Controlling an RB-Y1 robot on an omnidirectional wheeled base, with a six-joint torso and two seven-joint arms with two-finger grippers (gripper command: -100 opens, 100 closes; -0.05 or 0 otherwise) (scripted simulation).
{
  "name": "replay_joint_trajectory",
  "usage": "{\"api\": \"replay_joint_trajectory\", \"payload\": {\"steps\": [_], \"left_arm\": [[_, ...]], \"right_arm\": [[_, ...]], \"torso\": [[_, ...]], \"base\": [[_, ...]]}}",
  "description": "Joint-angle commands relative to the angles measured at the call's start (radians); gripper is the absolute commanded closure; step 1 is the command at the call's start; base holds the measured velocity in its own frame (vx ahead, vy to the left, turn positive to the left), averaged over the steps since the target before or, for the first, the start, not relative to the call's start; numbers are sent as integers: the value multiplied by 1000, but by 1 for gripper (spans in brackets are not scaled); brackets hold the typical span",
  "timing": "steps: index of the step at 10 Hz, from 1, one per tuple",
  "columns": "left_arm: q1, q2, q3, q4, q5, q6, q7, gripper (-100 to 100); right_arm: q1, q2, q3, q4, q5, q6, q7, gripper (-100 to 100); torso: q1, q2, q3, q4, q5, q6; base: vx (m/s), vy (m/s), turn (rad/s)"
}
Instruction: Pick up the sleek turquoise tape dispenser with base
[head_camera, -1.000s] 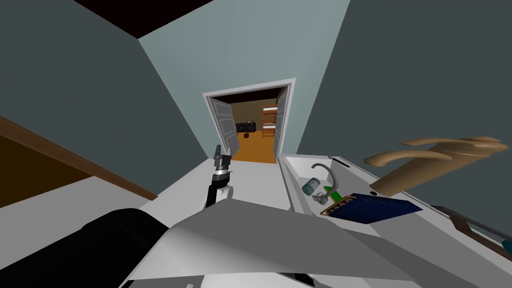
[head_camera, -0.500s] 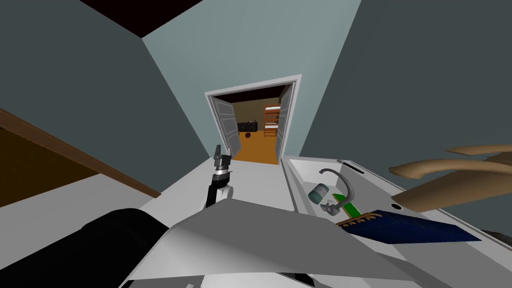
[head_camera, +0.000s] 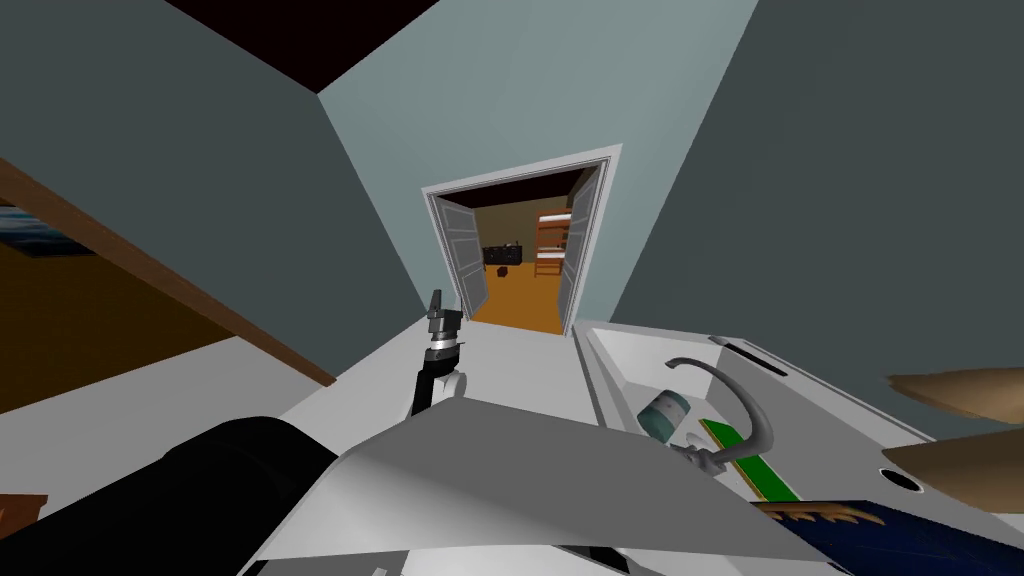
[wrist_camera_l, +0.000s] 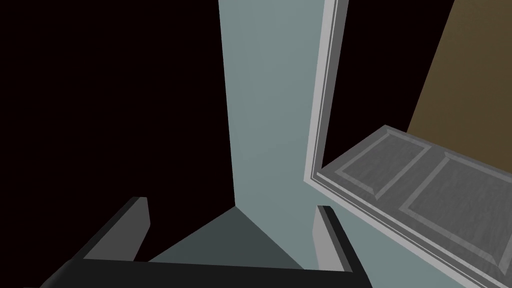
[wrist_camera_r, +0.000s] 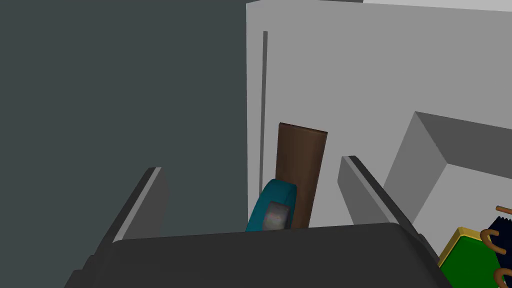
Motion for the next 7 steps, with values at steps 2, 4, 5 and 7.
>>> {"api": "replay_joint_trajectory", "payload": {"steps": [2,4,5,7], "left_arm": [[0,0,0,0,0,0,0,0],[0,0,0,0,0,0,0,0],[0,0,0,0,0,0,0,0],[0,0,0,0,0,0,0,0]], "right_arm": [[-63,17,18,50,40,-18,-7,-100],[-50,12,14,42,33,-14,-6,0],[-63,43,8,47,37,3,4,-100],[-76,75,2,53,41,19,14,-100]], "torso": [[0,2,1,0,-1,1],[-1,10,6,2,-1,2],[-1,12,7,3,-1,2],[-5,16,9,4,-2,2]], "base": [[103,12,15],[12,3,-1],[-24,-33,32],[-44,-69,26]]}}
